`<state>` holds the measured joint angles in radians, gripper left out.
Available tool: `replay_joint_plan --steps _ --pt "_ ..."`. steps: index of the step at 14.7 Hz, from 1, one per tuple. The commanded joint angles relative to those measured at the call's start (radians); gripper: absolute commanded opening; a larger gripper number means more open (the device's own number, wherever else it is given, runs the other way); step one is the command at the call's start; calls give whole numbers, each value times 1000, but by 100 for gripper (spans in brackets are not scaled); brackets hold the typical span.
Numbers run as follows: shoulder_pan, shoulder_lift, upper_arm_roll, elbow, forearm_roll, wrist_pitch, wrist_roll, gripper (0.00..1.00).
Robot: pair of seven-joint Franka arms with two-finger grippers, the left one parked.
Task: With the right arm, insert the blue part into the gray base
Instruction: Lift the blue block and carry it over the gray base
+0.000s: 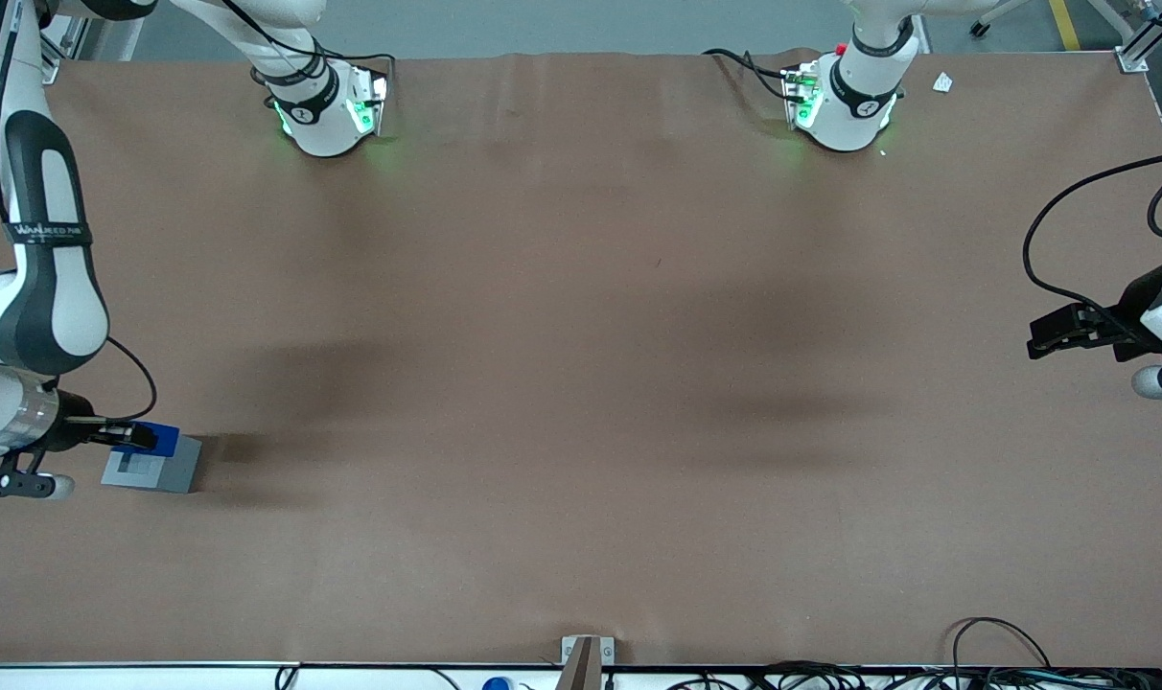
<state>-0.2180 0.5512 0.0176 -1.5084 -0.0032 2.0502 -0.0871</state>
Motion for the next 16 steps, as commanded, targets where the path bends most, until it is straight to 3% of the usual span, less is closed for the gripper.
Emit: replay_joint_plan --steps 1,16 --pt "-41 4 15 20 -8 4 -46 0" --pt "-76 75 13 40 -9 102 -91 0"
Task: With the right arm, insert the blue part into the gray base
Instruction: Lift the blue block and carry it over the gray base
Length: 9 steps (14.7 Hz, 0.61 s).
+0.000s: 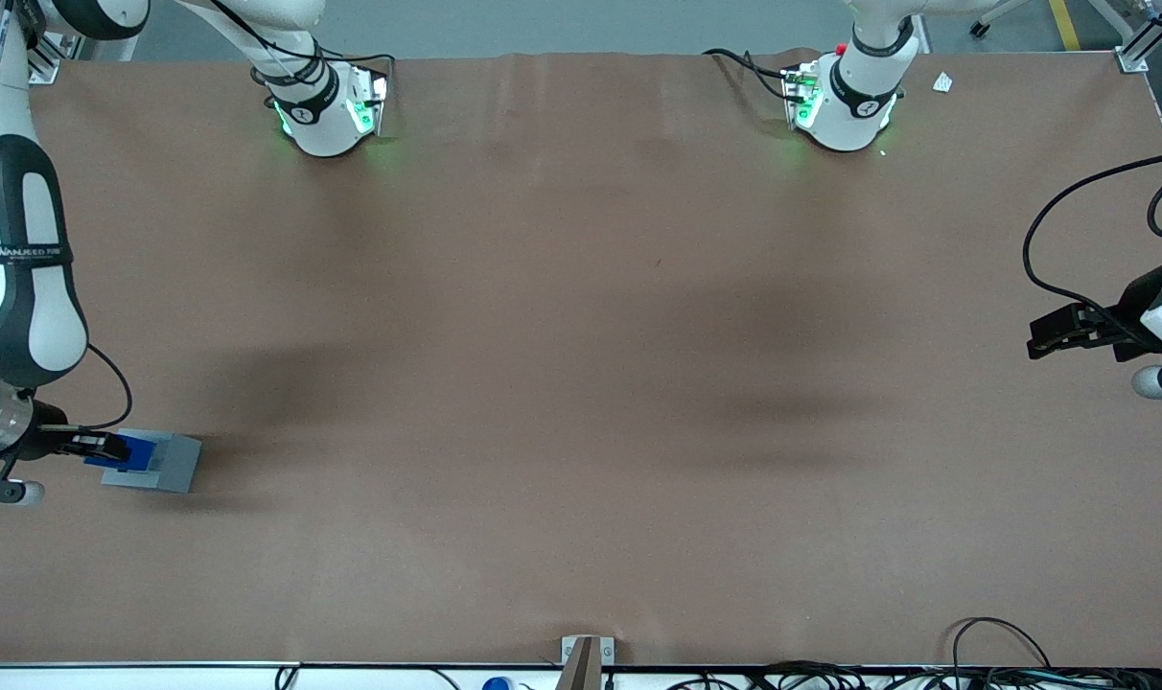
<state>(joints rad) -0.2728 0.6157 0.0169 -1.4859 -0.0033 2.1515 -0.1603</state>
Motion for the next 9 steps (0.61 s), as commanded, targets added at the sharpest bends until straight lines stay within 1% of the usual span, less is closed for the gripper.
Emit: replay_joint_plan --steps 1,9 --pt "-22 12 14 18 -9 1 -19 0" --pt "-23 24 14 18 -6 1 -15 0"
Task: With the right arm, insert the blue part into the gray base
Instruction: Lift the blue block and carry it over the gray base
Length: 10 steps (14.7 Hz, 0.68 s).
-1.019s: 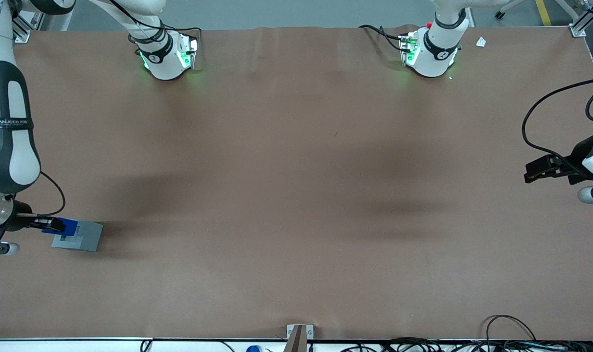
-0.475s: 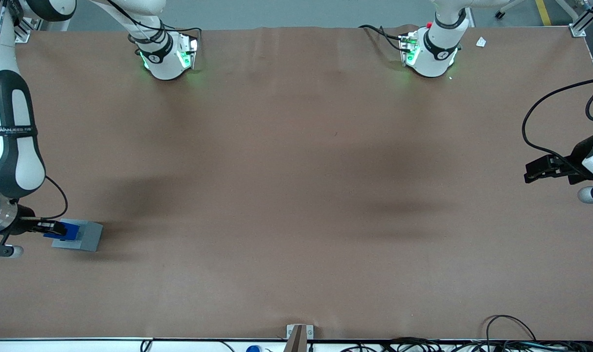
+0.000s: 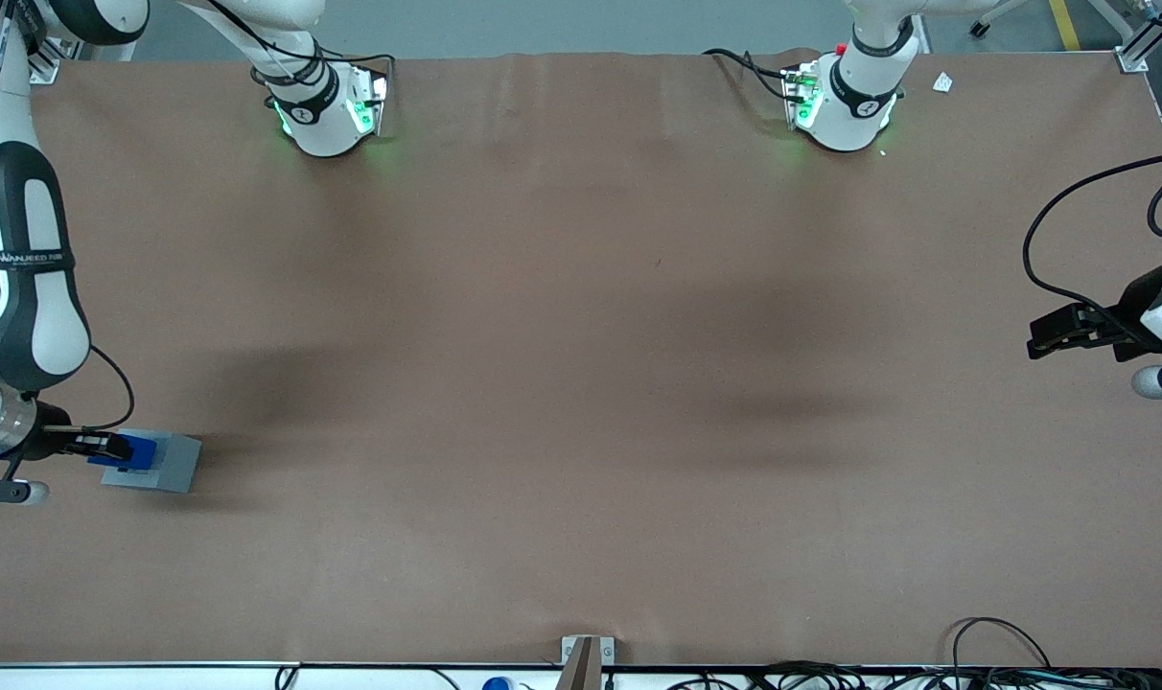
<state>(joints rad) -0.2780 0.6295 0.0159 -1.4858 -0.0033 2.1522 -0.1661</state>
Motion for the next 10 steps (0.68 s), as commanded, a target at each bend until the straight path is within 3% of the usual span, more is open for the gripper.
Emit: replay_joint_plan --steps 1,10 --pt "-18 12 15 18 -6 0 -10 0" --pt "-32 19 16 18 -7 0 -10 0"
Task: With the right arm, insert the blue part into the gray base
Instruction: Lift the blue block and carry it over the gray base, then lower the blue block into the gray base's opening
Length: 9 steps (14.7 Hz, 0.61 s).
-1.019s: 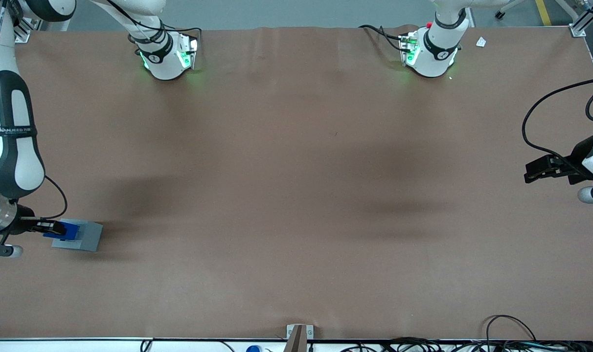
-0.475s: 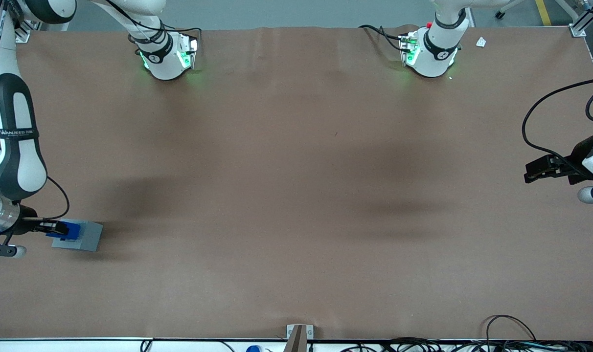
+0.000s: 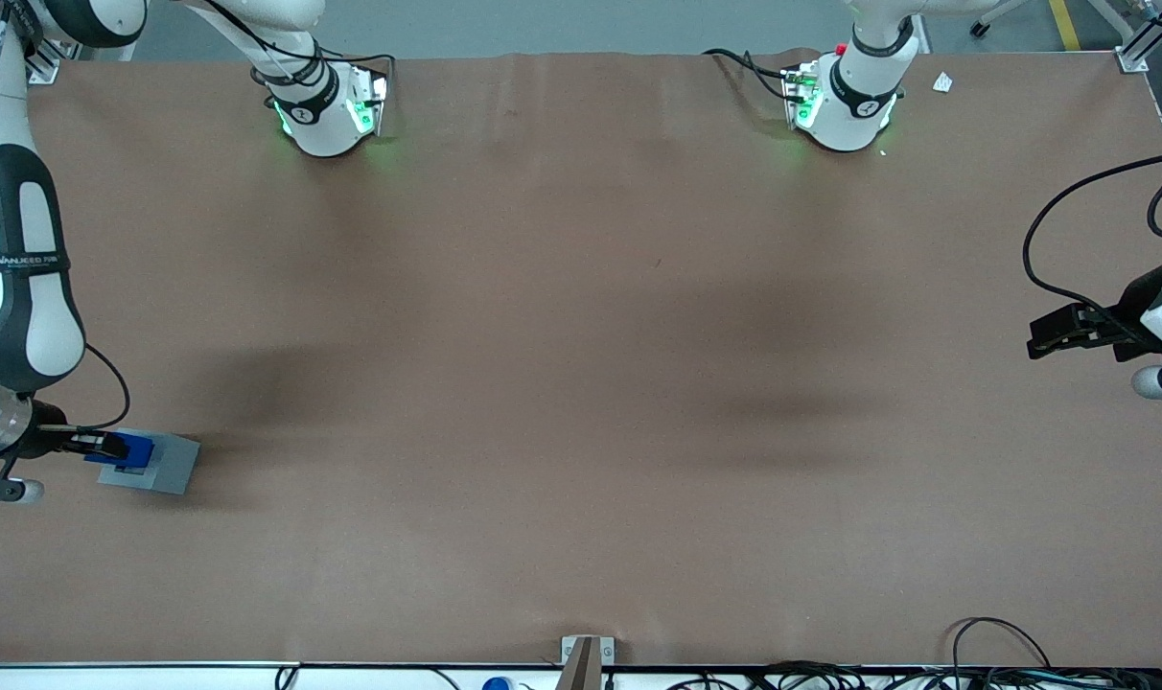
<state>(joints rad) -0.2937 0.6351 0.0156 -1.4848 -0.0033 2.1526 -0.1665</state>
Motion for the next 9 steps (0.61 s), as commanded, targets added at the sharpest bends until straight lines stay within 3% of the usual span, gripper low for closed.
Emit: replay_joint_plan --steps 1,9 --pt "-15 17 17 17 -6 1 -8 0" --pt "-4 38 17 37 -4 23 12 0"
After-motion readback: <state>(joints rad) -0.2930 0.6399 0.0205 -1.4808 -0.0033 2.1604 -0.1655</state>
